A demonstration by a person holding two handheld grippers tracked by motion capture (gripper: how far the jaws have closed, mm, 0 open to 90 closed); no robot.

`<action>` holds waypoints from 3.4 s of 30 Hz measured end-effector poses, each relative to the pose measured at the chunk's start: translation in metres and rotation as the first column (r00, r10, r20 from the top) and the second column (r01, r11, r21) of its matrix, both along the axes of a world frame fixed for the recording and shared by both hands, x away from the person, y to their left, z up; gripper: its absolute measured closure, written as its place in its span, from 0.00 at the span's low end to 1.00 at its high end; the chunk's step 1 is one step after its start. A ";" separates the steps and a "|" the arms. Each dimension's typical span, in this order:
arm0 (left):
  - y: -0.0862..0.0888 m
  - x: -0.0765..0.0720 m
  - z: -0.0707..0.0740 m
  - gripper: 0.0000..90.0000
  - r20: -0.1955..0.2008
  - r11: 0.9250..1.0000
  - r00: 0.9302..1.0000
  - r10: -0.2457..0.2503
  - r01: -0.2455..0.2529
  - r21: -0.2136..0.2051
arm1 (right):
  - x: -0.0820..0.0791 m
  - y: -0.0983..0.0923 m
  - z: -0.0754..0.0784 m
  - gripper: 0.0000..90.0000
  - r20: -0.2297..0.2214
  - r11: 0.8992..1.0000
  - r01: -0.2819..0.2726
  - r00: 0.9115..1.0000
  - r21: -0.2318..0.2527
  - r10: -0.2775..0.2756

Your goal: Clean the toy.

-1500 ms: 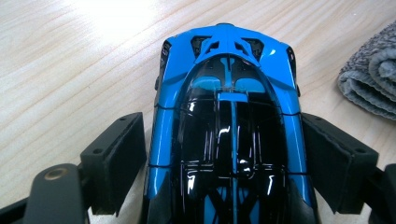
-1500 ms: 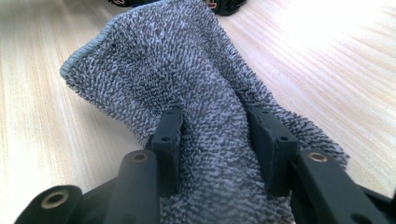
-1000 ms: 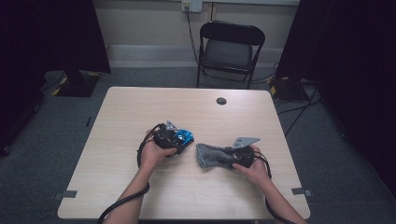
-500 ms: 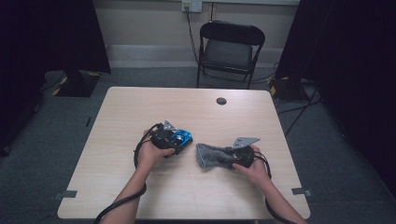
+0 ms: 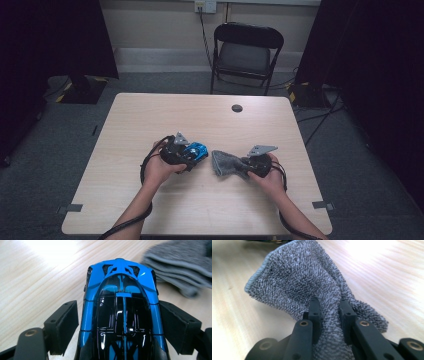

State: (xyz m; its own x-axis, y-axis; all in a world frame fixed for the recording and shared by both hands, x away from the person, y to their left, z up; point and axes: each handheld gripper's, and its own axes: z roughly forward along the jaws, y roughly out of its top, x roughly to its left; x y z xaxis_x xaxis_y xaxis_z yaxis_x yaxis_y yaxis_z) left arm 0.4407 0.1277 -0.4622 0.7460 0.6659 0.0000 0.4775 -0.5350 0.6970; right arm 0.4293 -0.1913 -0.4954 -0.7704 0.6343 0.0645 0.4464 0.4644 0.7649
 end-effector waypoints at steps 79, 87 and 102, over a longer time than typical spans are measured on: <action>-0.010 -0.026 -0.008 0.31 -0.127 0.997 0.991 -0.049 0.056 0.058 | 0.042 0.070 0.024 0.84 -0.063 0.997 0.077 0.995 -0.013 -0.078; -0.016 -0.029 -0.004 0.32 -0.111 0.995 0.991 -0.073 0.081 0.067 | 0.047 0.076 0.041 0.84 -0.042 0.994 0.105 0.994 0.004 -0.105; -0.005 -0.028 0.009 0.32 -0.065 0.997 0.997 -0.036 0.041 0.072 | 0.042 0.083 0.040 0.84 -0.070 1.000 0.017 0.997 -0.001 -0.017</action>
